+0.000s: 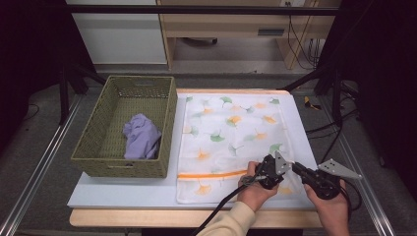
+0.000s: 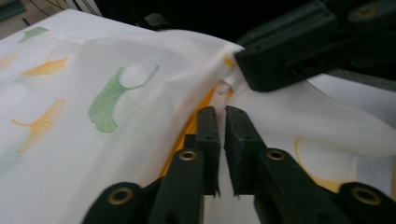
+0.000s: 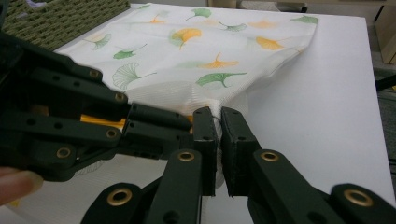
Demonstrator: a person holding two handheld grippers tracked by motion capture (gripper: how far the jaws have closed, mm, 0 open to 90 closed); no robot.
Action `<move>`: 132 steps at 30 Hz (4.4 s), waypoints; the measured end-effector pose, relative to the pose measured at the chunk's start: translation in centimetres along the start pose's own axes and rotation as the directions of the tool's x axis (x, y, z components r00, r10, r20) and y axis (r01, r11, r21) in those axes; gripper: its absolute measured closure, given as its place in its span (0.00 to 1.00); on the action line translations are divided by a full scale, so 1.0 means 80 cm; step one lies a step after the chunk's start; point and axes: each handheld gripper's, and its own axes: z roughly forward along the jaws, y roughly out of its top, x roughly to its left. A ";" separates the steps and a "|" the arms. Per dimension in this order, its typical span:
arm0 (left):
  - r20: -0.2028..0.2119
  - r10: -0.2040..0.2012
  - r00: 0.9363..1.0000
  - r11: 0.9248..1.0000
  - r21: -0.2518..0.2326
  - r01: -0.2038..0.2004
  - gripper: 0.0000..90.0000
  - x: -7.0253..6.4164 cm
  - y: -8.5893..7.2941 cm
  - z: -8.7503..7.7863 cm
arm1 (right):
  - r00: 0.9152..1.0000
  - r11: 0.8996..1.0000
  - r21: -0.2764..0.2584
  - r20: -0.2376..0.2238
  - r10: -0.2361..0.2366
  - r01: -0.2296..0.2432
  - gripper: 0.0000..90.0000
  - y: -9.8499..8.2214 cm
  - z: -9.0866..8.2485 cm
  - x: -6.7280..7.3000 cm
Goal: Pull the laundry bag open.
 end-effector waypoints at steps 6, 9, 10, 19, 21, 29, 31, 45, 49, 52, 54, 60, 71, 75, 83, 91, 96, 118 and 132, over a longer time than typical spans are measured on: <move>0.020 -0.012 1.000 1.000 -0.007 0.012 0.89 0.009 -0.004 0.002 | 1.000 1.000 0.002 -0.012 0.004 -0.004 0.95 0.000 0.000 0.001; 0.029 -0.003 1.000 1.000 -0.005 0.003 0.86 0.008 -0.006 0.005 | 1.000 1.000 0.000 -0.020 0.012 -0.012 0.95 0.000 0.000 0.001; 0.030 -0.006 1.000 1.000 -0.008 0.006 0.86 0.008 -0.006 0.006 | 1.000 1.000 0.001 -0.018 0.010 -0.010 0.95 0.000 0.000 0.001; 0.025 0.005 1.000 1.000 -0.015 -0.005 0.90 0.004 -0.008 0.012 | 0.999 1.000 -0.005 -0.026 0.026 -0.026 0.95 -0.001 -0.001 -0.001; 0.014 0.019 1.000 1.000 -0.003 -0.019 0.92 0.002 -0.008 0.012 | 0.999 1.000 -0.002 -0.024 0.029 -0.029 0.95 -0.001 -0.001 -0.001; 0.022 0.029 0.999 1.000 -0.007 -0.029 0.98 -0.007 -0.007 0.012 | 0.999 1.000 -0.001 -0.021 0.027 -0.027 0.95 -0.001 0.000 -0.001; 0.021 0.028 0.999 1.000 -0.005 -0.028 0.99 -0.007 -0.007 0.012 | 0.999 1.000 0.001 -0.020 0.027 -0.027 0.95 -0.001 0.000 -0.001; 0.035 -0.027 0.999 0.999 -0.029 0.028 0.99 -0.006 -0.016 0.010 | 0.999 0.999 0.022 -0.023 0.033 -0.033 0.95 -0.002 0.001 0.000; 0.037 -0.037 0.999 0.998 -0.052 0.039 0.94 -0.006 -0.018 0.011 | 0.999 0.999 0.021 -0.031 0.036 -0.036 0.95 -0.001 0.000 0.001; 0.049 -0.063 0.997 0.996 -0.067 0.066 0.89 -0.004 -0.020 0.012 | 0.999 0.999 0.020 -0.030 0.036 -0.035 0.95 0.000 0.000 0.002; 0.053 -0.070 0.996 0.994 -0.074 0.074 0.89 -0.003 -0.020 0.014 | 0.999 0.999 0.020 -0.033 0.039 -0.039 0.95 -0.001 0.000 0.002; 0.034 -0.071 0.997 0.993 -0.089 0.074 0.90 -0.005 -0.020 0.015 | 0.998 0.999 0.015 -0.034 0.044 -0.044 0.95 0.000 0.000 0.001; 0.012 -0.086 0.996 0.992 -0.094 0.086 0.99 -0.008 -0.022 0.011 | 0.999 0.999 0.028 -0.021 0.035 -0.034 0.95 -0.001 0.001 0.002; 0.012 -0.086 0.996 0.991 -0.098 0.086 0.99 -0.009 -0.022 0.009 | 0.999 0.999 0.030 -0.026 0.036 -0.035 0.95 0.000 0.001 0.003; 0.029 -0.110 0.994 0.987 -0.116 0.113 0.96 -0.005 -0.024 0.013 | 0.998 0.998 0.034 -0.039 0.052 -0.051 0.95 -0.001 0.001 0.002; 0.027 -0.118 0.993 0.987 -0.106 0.121 1.00 -0.007 -0.024 0.014 | 0.998 0.998 0.037 -0.034 0.048 -0.046 0.95 -0.002 0.002 0.001; 0.024 -0.119 0.993 0.987 -0.104 0.121 1.00 -0.007 -0.023 0.012 | 0.999 0.999 0.029 -0.028 0.045 -0.044 0.93 -0.001 0.002 0.002; -0.002 -0.167 0.986 0.982 -0.088 0.166 1.00 -0.012 -0.023 0.009 | 0.998 0.996 0.079 -0.031 0.049 -0.046 0.94 -0.003 0.005 0.002; -0.078 -0.250 0.965 0.967 -0.065 0.246 1.00 -0.016 -0.034 0.003 | 0.999 0.996 0.083 -0.005 0.043 -0.042 0.95 -0.001 0.001 0.004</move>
